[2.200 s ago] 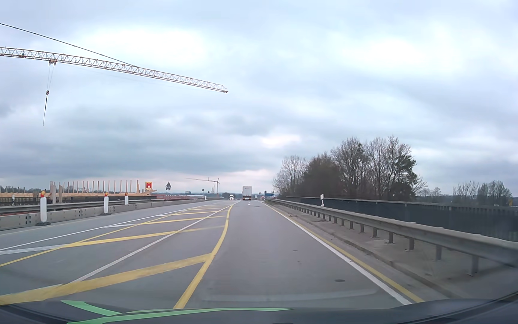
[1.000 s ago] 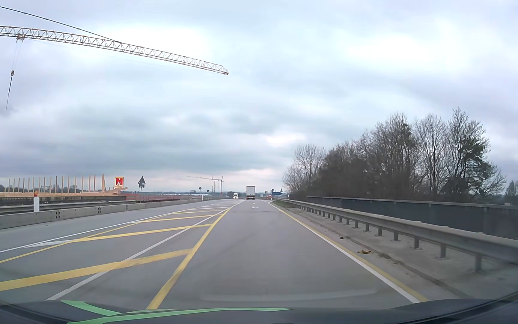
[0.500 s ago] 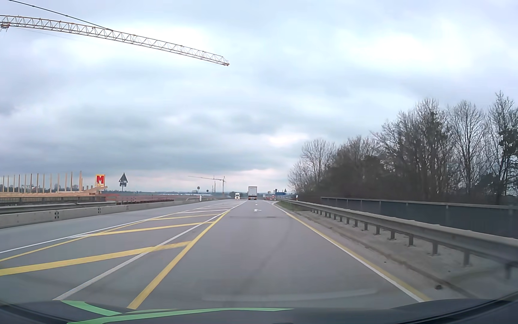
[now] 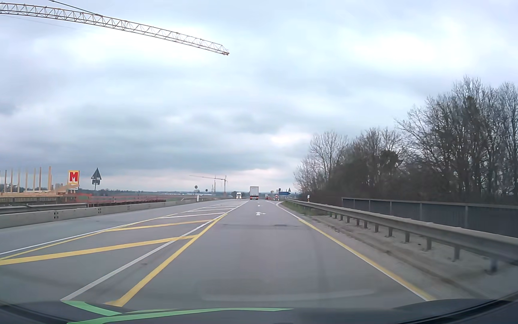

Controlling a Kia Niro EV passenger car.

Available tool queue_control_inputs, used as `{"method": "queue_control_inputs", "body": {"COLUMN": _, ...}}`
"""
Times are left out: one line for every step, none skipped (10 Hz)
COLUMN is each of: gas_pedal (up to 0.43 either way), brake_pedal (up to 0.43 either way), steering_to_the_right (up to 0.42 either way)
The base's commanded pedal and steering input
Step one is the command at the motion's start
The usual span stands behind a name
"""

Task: Follow the waypoints while adhering to traffic rules and regulations

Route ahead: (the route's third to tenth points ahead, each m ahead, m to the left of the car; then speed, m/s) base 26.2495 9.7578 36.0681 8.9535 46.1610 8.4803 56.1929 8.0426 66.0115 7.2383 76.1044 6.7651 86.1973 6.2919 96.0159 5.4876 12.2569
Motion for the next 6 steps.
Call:
{"method": "queue_control_inputs", "body": {"gas_pedal": 0.110, "brake_pedal": 0.000, "steering_to_the_right": -0.003}}
{"method": "queue_control_inputs", "body": {"gas_pedal": 0.098, "brake_pedal": 0.000, "steering_to_the_right": -0.003}}
{"method": "queue_control_inputs", "body": {"gas_pedal": 0.087, "brake_pedal": 0.000, "steering_to_the_right": -0.003}}
{"method": "queue_control_inputs", "body": {"gas_pedal": 0.079, "brake_pedal": 0.000, "steering_to_the_right": -0.002}}
{"method": "queue_control_inputs", "body": {"gas_pedal": 0.079, "brake_pedal": 0.000, "steering_to_the_right": 0.000}}
{"method": "queue_control_inputs", "body": {"gas_pedal": 0.079, "brake_pedal": 0.000, "steering_to_the_right": 0.000}}
